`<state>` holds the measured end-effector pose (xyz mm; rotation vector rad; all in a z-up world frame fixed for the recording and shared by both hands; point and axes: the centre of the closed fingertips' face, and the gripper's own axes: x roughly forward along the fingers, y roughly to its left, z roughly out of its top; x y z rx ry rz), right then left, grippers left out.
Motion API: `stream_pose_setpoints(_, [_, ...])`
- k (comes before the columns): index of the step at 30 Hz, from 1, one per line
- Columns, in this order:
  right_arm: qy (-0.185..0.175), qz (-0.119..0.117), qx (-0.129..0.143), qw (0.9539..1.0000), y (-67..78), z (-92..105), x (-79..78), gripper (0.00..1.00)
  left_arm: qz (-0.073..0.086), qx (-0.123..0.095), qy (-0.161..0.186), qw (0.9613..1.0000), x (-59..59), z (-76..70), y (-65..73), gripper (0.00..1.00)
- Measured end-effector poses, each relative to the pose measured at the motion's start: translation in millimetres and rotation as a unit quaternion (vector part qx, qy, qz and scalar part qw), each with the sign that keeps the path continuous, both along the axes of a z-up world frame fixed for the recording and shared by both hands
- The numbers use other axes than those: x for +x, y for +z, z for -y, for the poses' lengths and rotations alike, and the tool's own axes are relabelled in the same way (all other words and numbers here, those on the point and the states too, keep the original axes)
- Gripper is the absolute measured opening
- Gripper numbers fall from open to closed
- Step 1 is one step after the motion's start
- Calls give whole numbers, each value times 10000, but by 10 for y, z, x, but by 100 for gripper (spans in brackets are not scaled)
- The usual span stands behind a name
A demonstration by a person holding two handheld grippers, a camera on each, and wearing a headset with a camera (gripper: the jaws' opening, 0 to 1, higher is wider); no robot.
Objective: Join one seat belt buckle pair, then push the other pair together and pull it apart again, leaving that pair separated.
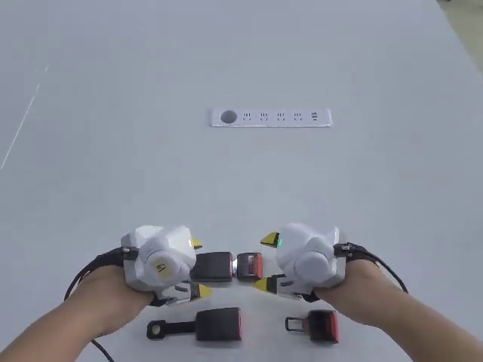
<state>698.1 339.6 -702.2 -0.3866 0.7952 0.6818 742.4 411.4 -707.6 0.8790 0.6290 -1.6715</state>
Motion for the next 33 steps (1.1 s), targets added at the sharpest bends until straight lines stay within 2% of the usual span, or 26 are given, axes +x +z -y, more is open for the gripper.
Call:
stream_pose_setpoints(7, [-179,78,29,9998,150,-16,-265,44,110,-58,188,9997,-34,-272,154,56])
stream_pose_setpoints(9, [-319,95,111,9994,180,-19,-346,46,50,-96,287,9995,-72,-361,186,56])
stream_pose_setpoints(13, [-466,107,95,9988,203,6,-524,49,29,-162,455,9988,-138,-550,205,63])
stream_pose_setpoints(18, [-665,142,118,9976,252,48,-697,53,-72,-227,615,9978,-215,-708,222,67])
stream_pose_setpoints(19, [-741,155,90,9971,263,78,-766,54,-115,-328,734,9967,-225,-747,243,68])
stream_pose_setpoints(24, [-1093,144,148,9938,314,198,-935,57,-147,-357,988,9944,-223,-905,246,72])
stream_pose_setpoints(26, [-1186,182,151,9927,334,250,-990,58,-104,-488,1086,9928,-201,-933,261,75])
stream_pose_setpoints(29, [-1319,192,168,9909,334,300,-1072,60,-235,-464,1325,9898,-170,-1016,230,79])
stream_pose_setpoints(33, [-1417,210,127,9896,324,334,-1173,63,-208,-515,1444,9880,-155,-1106,242,84])
